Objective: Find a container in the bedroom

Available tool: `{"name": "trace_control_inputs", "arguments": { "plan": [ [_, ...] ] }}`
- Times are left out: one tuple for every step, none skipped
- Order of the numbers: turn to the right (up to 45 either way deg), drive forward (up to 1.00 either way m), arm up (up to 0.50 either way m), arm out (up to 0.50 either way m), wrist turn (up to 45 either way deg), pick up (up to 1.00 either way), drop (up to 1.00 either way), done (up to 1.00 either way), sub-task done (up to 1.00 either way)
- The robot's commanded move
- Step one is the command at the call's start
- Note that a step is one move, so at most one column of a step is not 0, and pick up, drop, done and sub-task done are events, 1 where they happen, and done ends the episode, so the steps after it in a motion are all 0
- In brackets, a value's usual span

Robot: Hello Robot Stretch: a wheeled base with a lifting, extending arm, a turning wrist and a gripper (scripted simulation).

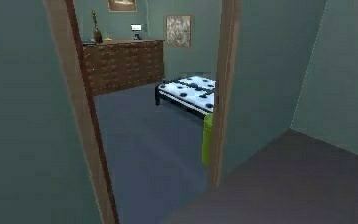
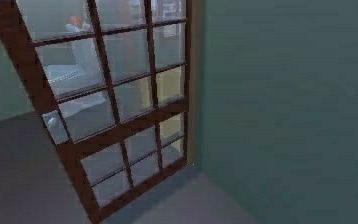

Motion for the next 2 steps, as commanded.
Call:
{"name": "trace_control_inputs", "arguments": {
  "plan": [
    [0.0, 0.95, 0.0, 0.0, 0.0, 0.0, 0.0, 0.0, 0.0],
    [-24.0, 0.0, 0.0, 0.0, 0.0, 0.0, 0.0, 0.0, 0.0]
  ]
}}
